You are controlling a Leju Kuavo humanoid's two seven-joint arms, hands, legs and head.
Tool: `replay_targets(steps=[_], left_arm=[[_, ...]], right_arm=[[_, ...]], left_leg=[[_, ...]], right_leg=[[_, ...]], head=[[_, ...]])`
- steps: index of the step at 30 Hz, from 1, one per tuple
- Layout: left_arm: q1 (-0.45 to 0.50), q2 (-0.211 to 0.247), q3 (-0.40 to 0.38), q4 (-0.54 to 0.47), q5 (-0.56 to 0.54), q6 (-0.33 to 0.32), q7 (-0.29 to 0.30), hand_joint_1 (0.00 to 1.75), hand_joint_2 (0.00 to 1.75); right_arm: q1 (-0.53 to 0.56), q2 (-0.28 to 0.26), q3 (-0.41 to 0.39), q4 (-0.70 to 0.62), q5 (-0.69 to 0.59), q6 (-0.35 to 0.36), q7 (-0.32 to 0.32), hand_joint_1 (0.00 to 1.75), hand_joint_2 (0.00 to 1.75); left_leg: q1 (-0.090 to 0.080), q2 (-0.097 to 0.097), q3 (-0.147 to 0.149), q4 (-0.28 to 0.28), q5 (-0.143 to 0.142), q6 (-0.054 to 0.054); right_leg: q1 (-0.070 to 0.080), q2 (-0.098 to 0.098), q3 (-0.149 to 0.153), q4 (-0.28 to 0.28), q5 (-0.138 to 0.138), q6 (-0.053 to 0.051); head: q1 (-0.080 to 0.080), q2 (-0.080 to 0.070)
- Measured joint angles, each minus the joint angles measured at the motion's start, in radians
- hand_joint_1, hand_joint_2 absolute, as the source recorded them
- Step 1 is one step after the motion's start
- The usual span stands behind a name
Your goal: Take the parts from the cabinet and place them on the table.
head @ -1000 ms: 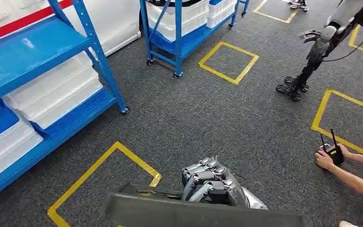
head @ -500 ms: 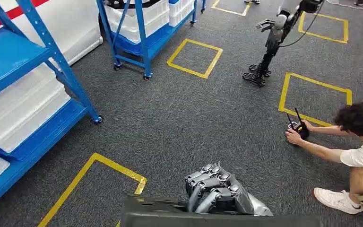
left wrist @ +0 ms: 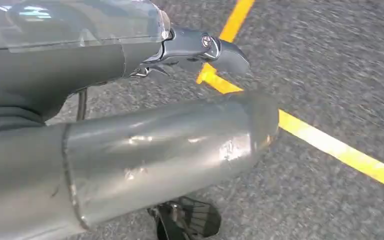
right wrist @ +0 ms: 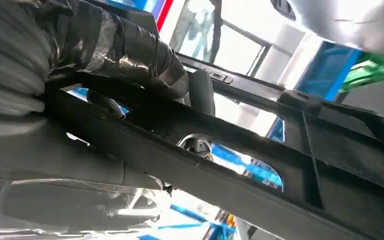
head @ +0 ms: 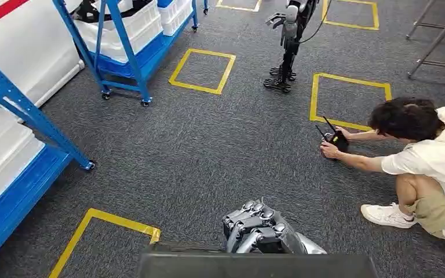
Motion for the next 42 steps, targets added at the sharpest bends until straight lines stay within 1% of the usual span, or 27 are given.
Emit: replay_targets(steps=[1,2,3,5,7,9,10,12,13,14,16,17,18,22,24,25,27,29,31,32,33,35,37,38,39,40,42], left_arm=[[-0.001,0.000,0.004,0.000,0.001,0.001,-0.001,0.00,0.00],[0.000,0.003,0.007,0.000,0.002,0.002,-0.001,0.00,0.00],[0.001,0.002,0.009,0.000,0.003,0.002,-0.001,0.00,0.00],[-0.001,0.002,0.013,0.000,0.005,-0.001,-0.008,0.00,0.00],[-0.006,0.003,0.014,0.000,0.006,-0.015,-0.021,0.00,0.00],[-0.008,0.001,0.015,0.000,0.002,-0.024,-0.028,0.00,0.00],[-0.005,0.001,0.015,0.000,0.000,-0.027,-0.029,0.00,0.00],[-0.001,0.001,0.015,0.000,0.000,-0.038,-0.029,0.00,0.00],[-0.001,0.001,0.015,0.000,0.000,-0.046,-0.029,0.00,0.00],[-0.002,0.001,0.015,0.000,-0.001,-0.049,-0.028,0.00,0.00],[-0.004,0.000,0.015,0.000,-0.011,-0.043,-0.023,0.00,0.00],[-0.004,0.000,0.015,0.000,-0.013,-0.039,-0.021,0.00,0.00],[-0.004,0.000,0.015,0.000,-0.014,-0.035,-0.020,0.00,0.00],[-0.016,-0.002,0.015,0.000,-0.015,-0.030,-0.005,0.00,0.00],[-0.016,-0.006,0.015,0.000,-0.015,-0.031,-0.003,0.00,0.00],[-0.014,-0.008,0.015,0.000,-0.015,-0.030,-0.002,0.00,0.00],[-0.008,-0.008,0.015,0.000,-0.015,-0.030,-0.001,0.00,0.00],[-0.007,-0.009,0.015,0.000,-0.015,-0.030,0.000,0.00,0.00],[-0.009,-0.010,0.015,0.000,-0.015,-0.030,0.000,0.00,0.00],[-0.008,-0.010,0.015,0.000,-0.015,-0.030,0.001,0.00,0.00],[-0.008,-0.010,0.015,0.000,-0.014,-0.029,0.004,0.00,0.00],[-0.007,-0.012,0.015,0.000,-0.015,-0.026,0.008,0.00,0.00],[-0.010,-0.013,0.015,0.000,-0.014,-0.022,0.009,0.00,0.00],[-0.013,-0.015,0.015,0.000,-0.014,-0.022,0.009,0.00,0.00],[-0.013,-0.017,0.016,0.000,-0.013,-0.022,0.009,0.00,0.00],[-0.012,-0.018,0.016,0.000,-0.013,-0.021,0.009,0.00,0.00],[-0.006,-0.021,0.017,0.000,-0.013,-0.021,0.011,0.00,0.00]], right_arm=[[-0.001,0.003,0.000,0.000,0.001,0.000,0.002,1.68,1.75],[-0.003,0.006,0.000,0.001,0.002,0.000,0.002,1.68,1.75],[-0.007,0.008,0.000,0.003,0.002,0.000,0.002,1.68,1.75],[-0.006,0.011,0.000,0.004,0.002,-0.002,0.003,1.68,1.75],[-0.006,0.011,0.000,0.004,0.003,-0.008,0.002,1.68,1.75],[-0.009,0.010,0.000,0.004,0.003,-0.015,-0.001,1.68,1.75],[-0.010,0.010,0.000,0.004,0.003,-0.017,-0.002,1.68,1.75],[-0.006,0.010,-0.002,0.004,0.003,-0.019,-0.002,1.68,1.75],[-0.004,0.009,-0.003,0.005,0.002,-0.022,-0.003,1.68,1.75],[-0.001,0.009,-0.006,0.004,0.000,-0.023,-0.004,1.68,1.75],[0.003,0.009,-0.010,0.003,-0.003,-0.027,-0.006,1.68,1.75],[0.004,0.009,-0.014,0.003,-0.003,-0.028,-0.007,1.68,1.75],[0.004,0.009,-0.018,0.003,-0.003,-0.028,-0.008,1.68,1.75],[0.006,0.008,-0.022,-0.002,0.003,-0.029,-0.007,1.68,1.75],[0.001,0.008,-0.022,-0.004,0.007,-0.029,-0.005,1.68,1.75],[0.000,0.008,-0.022,-0.004,0.007,-0.029,-0.005,1.68,1.75],[0.001,0.008,-0.022,-0.003,0.008,-0.029,-0.004,1.68,1.75],[0.001,0.008,-0.022,-0.003,0.008,-0.029,-0.004,1.68,1.75],[0.001,0.008,-0.022,-0.003,0.008,-0.029,-0.004,1.68,1.75],[-0.001,0.008,-0.022,-0.003,0.008,-0.029,-0.004,1.68,1.75],[-0.002,0.008,-0.022,-0.003,0.008,-0.029,-0.004,1.68,1.75],[-0.007,0.008,-0.023,-0.003,0.009,-0.029,-0.003,1.68,1.75],[-0.006,0.008,-0.023,-0.003,0.010,-0.029,-0.001,1.68,1.75],[-0.006,0.007,-0.023,-0.002,0.012,-0.029,0.000,1.68,1.75],[-0.009,0.007,-0.024,-0.002,0.013,-0.029,0.001,1.68,1.75],[-0.013,0.007,-0.024,-0.002,0.015,-0.029,0.003,1.68,1.75],[-0.013,0.007,-0.024,0.000,0.020,-0.034,0.005,1.68,1.75]], left_leg=[[-0.004,-0.023,0.039,-0.095,0.055,0.010],[-0.005,-0.073,0.063,-0.158,0.071,0.022],[-0.004,-0.083,0.069,-0.178,0.069,0.024],[-0.011,-0.067,0.076,-0.187,0.066,0.022],[-0.004,-0.043,0.087,-0.211,0.078,0.030],[-0.002,-0.015,0.100,-0.229,0.086,0.039],[-0.004,-0.001,0.100,-0.228,0.085,0.040],[-0.005,0.029,0.101,-0.228,0.081,0.040],[-0.005,0.044,0.102,-0.227,0.079,0.039],[-0.005,0.056,0.104,-0.226,0.076,0.036],[-0.004,0.080,0.114,-0.222,0.066,0.028],[-0.004,0.089,0.119,-0.219,0.059,0.022],[-0.012,0.095,0.119,-0.215,0.053,0.013],[-0.008,0.131,0.135,-0.219,0.044,-0.010],[0.000,0.051,0.114,-0.163,-0.003,-0.014],[0.002,0.024,0.077,-0.085,-0.046,-0.014],[0.002,0.008,-0.009,0.085,-0.111,-0.016],[0.002,0.008,-0.033,0.107,-0.084,-0.013],[0.002,-0.005,0.020,-0.034,0.013,-0.008],[0.004,-0.032,0.059,-0.130,0.063,-0.004],[0.006,-0.087,0.074,-0.171,0.061,-0.001],[0.002,-0.078,0.078,-0.186,0.057,-0.001],[-0.002,-0.057,0.082,-0.189,0.061,0.011],[0.009,-0.040,0.087,-0.202,0.070,0.024],[0.005,-0.029,0.089,-0.206,0.072,0.028],[0.001,-0.013,0.089,-0.206,0.071,0.037],[-0.004,0.017,0.089,-0.206,0.068,0.040]], right_leg=[[0.001,0.013,0.004,0.001,-0.002,0.000],[-0.004,0.023,0.003,0.001,-0.002,-0.001],[0.000,0.036,-0.002,0.005,-0.002,0.004],[-0.013,0.059,-0.011,0.000,0.005,0.020],[-0.006,0.079,-0.009,-0.009,0.010,0.035],[-0.003,-0.019,-0.038,0.060,-0.039,0.040],[-0.006,-0.046,-0.077,0.136,-0.078,0.046],[-0.016,-0.061,-0.149,0.270,-0.128,0.055],[-0.022,-0.064,-0.162,0.289,-0.120,0.060],[-0.027,-0.069,-0.148,0.257,-0.091,0.064],[-0.034,-0.091,-0.055,0.085,-0.002,0.067],[-0.033,-0.125,-0.010,0.004,0.018,0.065],[-0.019,-0.146,-0.005,-0.005,0.004,0.058],[-0.017,-0.097,-0.009,-0.012,0.006,0.032],[-0.024,-0.082,-0.003,-0.018,0.011,0.016],[-0.022,-0.072,-0.003,-0.018,0.011,0.012],[-0.016,-0.046,-0.004,-0.018,0.010,0.009],[-0.013,-0.019,-0.003,-0.016,0.010,0.009],[-0.013,0.009,-0.002,-0.011,0.009,0.011],[-0.014,0.023,-0.002,-0.007,0.007,0.013],[-0.013,0.033,-0.007,-0.002,0.005,0.017],[-0.018,0.056,-0.020,0.002,0.010,0.032],[-0.021,0.081,-0.023,-0.006,0.017,0.047],[-0.021,0.058,-0.024,0.004,0.010,0.050],[-0.013,-0.004,-0.037,0.031,-0.012,0.052],[-0.014,-0.040,-0.068,0.093,-0.051,0.056],[-0.018,-0.061,-0.143,0.246,-0.120,0.062]], head=[[0.000,0.000],[0.000,0.000],[0.000,0.000],[0.000,0.000],[0.000,0.000],[0.000,0.000],[0.000,0.000],[0.000,0.000],[0.000,0.000],[0.000,0.000],[0.000,0.000],[0.000,0.000],[0.000,0.000],[0.000,0.000],[0.000,0.000],[0.000,0.000],[0.000,0.000],[0.000,0.000],[0.000,0.000],[0.000,0.000],[0.000,0.000],[0.000,0.000],[0.000,0.000],[0.000,0.000],[0.001,0.000],[0.000,0.000],[0.000,0.000]])
